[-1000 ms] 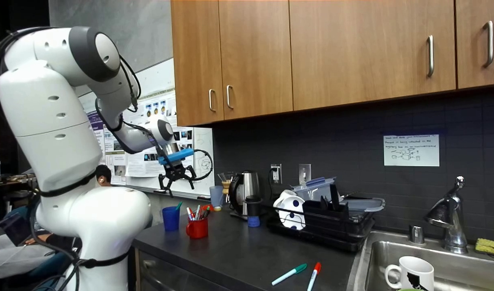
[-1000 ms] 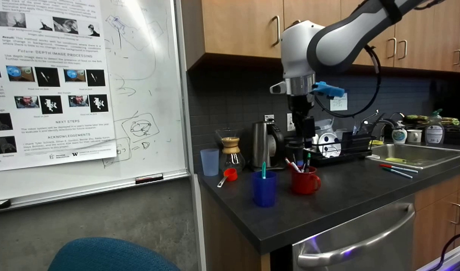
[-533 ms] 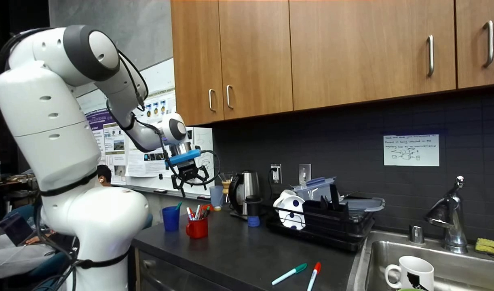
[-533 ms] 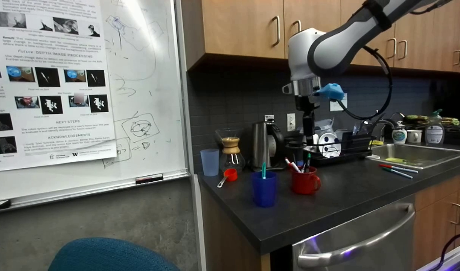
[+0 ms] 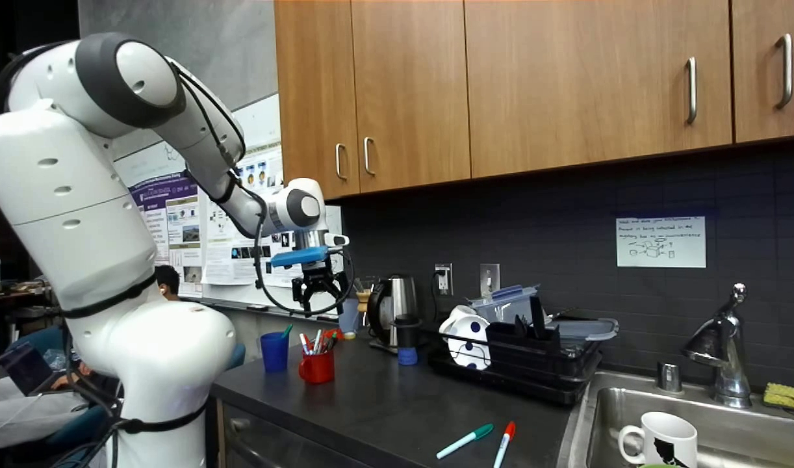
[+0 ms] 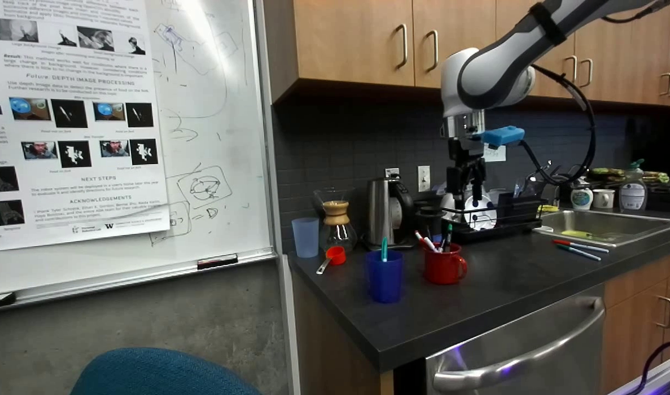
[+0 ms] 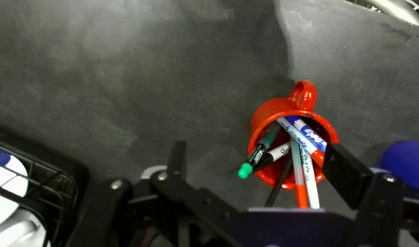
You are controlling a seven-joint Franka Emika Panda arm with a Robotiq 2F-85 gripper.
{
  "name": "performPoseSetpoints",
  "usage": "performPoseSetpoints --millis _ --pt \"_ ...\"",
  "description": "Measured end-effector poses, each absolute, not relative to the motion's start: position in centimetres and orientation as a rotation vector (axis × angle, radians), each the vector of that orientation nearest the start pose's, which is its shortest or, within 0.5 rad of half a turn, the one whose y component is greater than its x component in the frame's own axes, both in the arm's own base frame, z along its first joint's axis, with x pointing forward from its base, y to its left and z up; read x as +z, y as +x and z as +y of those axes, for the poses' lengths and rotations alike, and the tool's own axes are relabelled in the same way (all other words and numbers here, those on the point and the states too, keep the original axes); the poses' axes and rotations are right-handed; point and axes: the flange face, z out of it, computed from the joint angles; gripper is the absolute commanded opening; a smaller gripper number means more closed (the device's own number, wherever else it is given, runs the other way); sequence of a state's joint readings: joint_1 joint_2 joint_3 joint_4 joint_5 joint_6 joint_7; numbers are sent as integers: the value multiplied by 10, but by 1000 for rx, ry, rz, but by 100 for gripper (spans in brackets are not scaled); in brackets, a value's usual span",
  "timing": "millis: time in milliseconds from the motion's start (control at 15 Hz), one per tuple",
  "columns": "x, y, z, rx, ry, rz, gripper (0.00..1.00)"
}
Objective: Put one green pen in the blue cup.
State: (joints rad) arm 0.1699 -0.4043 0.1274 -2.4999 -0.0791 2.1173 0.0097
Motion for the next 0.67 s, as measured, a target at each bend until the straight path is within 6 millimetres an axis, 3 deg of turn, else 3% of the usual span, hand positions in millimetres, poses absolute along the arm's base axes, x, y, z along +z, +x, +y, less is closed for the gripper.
performPoseSetpoints --millis 333,667 --pt "426 390 75 -69 -3245 -116 100" --pt "427 385 68 -89 -3244 -51 100"
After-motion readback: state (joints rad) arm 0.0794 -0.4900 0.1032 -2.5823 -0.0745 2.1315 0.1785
